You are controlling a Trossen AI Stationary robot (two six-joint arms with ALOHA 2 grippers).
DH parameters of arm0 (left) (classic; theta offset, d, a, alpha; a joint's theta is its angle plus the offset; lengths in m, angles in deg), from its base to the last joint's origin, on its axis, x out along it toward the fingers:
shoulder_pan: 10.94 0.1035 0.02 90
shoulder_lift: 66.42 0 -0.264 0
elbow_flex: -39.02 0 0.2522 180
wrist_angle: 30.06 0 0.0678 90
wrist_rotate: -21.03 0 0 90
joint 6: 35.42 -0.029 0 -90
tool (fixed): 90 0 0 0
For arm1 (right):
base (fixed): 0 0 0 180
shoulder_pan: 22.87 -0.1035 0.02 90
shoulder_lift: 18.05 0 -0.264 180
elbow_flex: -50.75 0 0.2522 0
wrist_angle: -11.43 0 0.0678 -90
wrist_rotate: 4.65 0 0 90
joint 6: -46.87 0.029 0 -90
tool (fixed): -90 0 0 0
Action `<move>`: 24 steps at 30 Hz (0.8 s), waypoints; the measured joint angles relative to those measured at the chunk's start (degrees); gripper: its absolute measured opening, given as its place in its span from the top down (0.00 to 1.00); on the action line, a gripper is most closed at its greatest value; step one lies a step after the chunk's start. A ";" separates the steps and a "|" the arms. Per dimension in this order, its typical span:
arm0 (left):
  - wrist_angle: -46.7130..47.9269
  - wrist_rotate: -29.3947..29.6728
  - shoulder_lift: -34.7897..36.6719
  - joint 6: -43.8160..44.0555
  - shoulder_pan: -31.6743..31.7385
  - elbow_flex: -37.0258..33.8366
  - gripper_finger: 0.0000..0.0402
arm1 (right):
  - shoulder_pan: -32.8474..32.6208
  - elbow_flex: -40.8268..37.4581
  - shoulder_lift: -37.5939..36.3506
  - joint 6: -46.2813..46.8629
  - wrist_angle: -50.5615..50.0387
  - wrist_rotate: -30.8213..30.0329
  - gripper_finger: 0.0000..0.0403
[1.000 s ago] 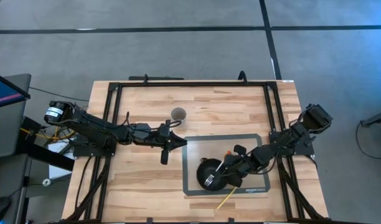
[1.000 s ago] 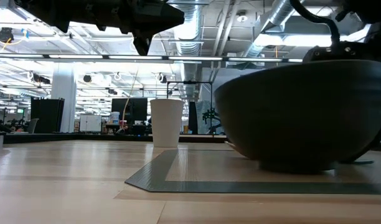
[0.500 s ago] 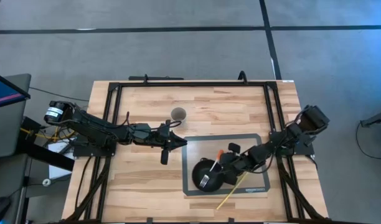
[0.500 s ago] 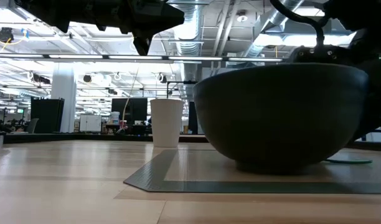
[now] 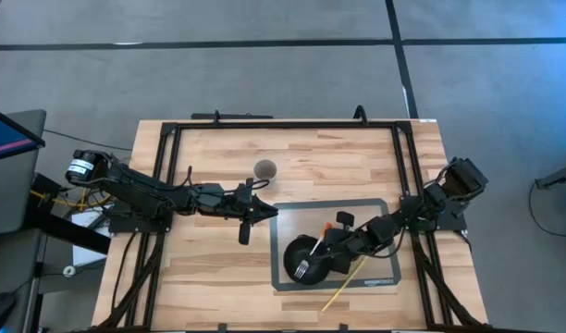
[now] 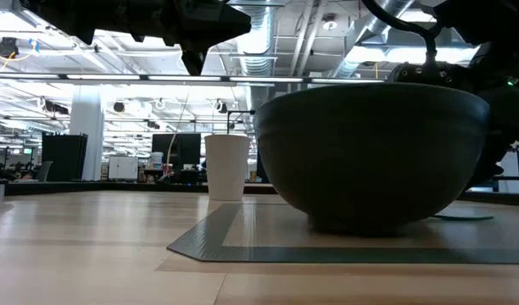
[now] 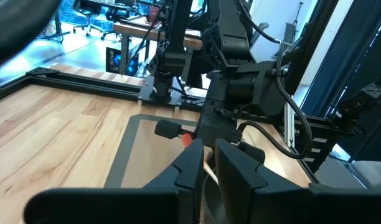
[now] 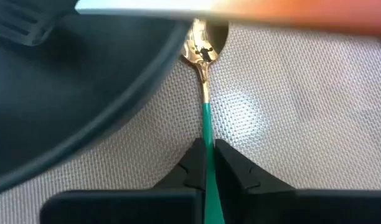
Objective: Pick & Place Utensil
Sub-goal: Put the green spoon into the black bowl
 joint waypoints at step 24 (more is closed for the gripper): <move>-0.01 -0.07 0.00 0.11 -0.90 0.00 0.89 | -3.24 2.19 -14.45 16.83 -37.36 3.26 0.99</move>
